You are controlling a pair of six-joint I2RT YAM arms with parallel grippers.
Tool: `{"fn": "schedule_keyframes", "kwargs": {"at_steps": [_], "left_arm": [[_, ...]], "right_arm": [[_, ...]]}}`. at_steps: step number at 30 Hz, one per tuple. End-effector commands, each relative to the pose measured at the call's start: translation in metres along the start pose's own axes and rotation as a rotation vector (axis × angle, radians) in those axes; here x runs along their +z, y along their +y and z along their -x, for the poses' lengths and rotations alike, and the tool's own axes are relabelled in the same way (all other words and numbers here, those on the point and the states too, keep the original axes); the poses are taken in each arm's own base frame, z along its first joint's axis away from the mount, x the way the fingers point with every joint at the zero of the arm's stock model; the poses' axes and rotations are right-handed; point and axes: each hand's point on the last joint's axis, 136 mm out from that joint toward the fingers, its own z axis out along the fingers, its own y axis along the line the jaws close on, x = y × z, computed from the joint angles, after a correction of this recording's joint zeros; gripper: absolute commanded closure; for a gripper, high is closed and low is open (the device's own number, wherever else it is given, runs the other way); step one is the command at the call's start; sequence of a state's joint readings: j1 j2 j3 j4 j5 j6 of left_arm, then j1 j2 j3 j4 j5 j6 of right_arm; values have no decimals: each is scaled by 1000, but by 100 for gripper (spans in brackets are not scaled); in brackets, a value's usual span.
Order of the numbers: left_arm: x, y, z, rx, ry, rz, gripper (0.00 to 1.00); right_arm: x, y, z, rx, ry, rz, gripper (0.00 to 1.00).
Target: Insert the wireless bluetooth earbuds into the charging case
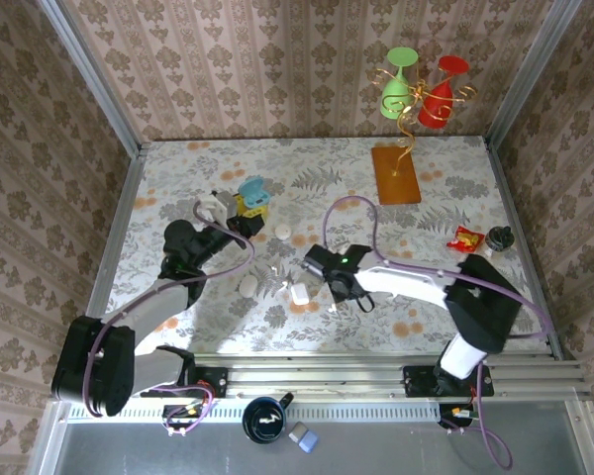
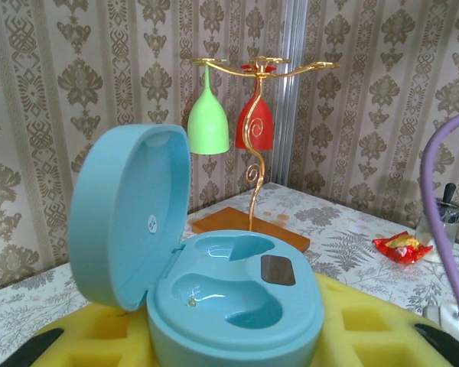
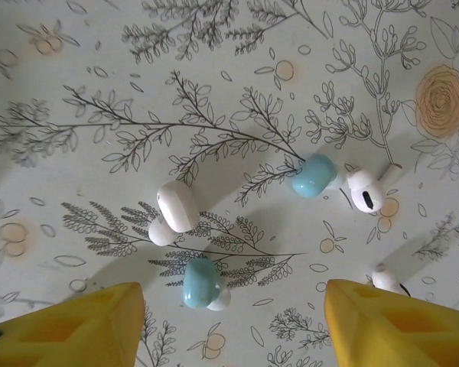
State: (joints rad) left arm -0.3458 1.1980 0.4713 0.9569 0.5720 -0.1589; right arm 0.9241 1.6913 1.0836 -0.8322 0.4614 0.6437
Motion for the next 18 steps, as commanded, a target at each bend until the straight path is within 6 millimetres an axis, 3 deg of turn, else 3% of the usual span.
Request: {"fn": "schedule_keyframes", "kwargs": {"at_steps": [1, 9, 18], "left_arm": [[-1, 2, 23, 20, -60, -13, 75], [-7, 15, 28, -5, -89, 17, 75], [-8, 12, 28, -7, -92, 3, 75]], "right_arm": [[0, -18, -6, -16, 27, -212, 40], [13, 9, -10, -61, 66, -281, 57], [23, 4, -23, -74, 111, -299, 67]]}}
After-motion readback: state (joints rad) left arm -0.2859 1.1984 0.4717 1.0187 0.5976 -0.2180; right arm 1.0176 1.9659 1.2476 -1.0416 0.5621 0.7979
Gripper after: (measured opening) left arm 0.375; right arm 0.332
